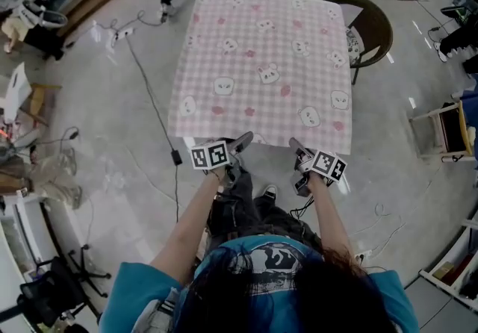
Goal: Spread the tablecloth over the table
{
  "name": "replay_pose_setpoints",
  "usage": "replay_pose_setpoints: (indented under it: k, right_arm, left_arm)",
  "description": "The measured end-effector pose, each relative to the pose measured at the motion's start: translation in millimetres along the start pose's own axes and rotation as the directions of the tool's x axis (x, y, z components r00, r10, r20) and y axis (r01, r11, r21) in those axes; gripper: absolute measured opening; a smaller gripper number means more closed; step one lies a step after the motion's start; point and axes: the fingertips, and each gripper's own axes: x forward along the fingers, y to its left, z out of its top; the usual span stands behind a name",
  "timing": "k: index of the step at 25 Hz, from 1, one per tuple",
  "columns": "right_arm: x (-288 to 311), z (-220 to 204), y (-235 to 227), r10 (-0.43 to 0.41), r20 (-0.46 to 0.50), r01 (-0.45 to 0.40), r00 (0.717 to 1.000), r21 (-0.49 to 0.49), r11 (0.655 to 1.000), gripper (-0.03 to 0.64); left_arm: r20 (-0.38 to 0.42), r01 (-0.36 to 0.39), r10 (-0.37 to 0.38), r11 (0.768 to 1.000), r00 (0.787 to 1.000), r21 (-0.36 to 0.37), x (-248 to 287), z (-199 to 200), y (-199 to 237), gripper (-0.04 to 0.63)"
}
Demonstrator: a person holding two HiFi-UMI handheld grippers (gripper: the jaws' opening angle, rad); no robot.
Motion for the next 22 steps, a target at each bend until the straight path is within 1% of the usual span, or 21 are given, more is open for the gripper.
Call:
replay_pose_setpoints:
  k: [2, 5, 9, 11, 12, 17, 20, 22]
  right_arm:
    - [-9, -2, 6, -0.006, 0.005, 0.007, 1.0, -0.027, 1.0, 0.135]
    - [-26, -4, 8, -0.011, 0.022, 0.012, 1.0, -0.03, 0.999, 0.143]
    - [-43, -21, 15, -0.004, 0.014, 0.005, 1.0, -0.05, 0.999, 0.143]
    - [-52, -24, 23, 0.019, 0.019, -0.018, 1.0, -0.059, 0.998, 0.141]
    - [-55, -23, 27, 0.034, 0.023, -0.033, 0.999, -0.068, 0.997, 0.14]
    - [-66, -18, 64, 0.14, 0.039, -0.133, 0.989, -0.155, 0.979, 0.133]
    - [-76, -11, 92, 0.211, 0.06, -0.193, 0.976, -0.221, 0.956, 0.133]
    - [-82, -4, 111, 0.255, 0.071, -0.228, 0.964, -0.269, 0.936, 0.133]
  left_arm:
    - [-0.002, 0.021, -0.02, 1.0, 1.0, 0.02, -10, -2, -11, 0.279]
    - [0.015, 0.018, -0.019, 0.998, 1.0, 0.058, -21, -4, -26, 0.281]
    - [0.074, -0.011, -0.002, 0.986, 0.997, 0.166, -43, 8, -40, 0.275]
    - [0.104, -0.014, -0.008, 0.978, 0.995, 0.208, -53, 15, -51, 0.219]
    - [0.117, -0.012, -0.015, 0.973, 0.993, 0.23, -57, 18, -57, 0.21]
    - [0.123, 0.008, -0.054, 0.937, 0.991, 0.35, -76, 19, -85, 0.198]
    - [0.132, 0.025, -0.086, 0.913, 0.988, 0.406, -85, 21, -107, 0.176]
    - [0.132, 0.032, -0.102, 0.891, 0.986, 0.454, -89, 24, -124, 0.161]
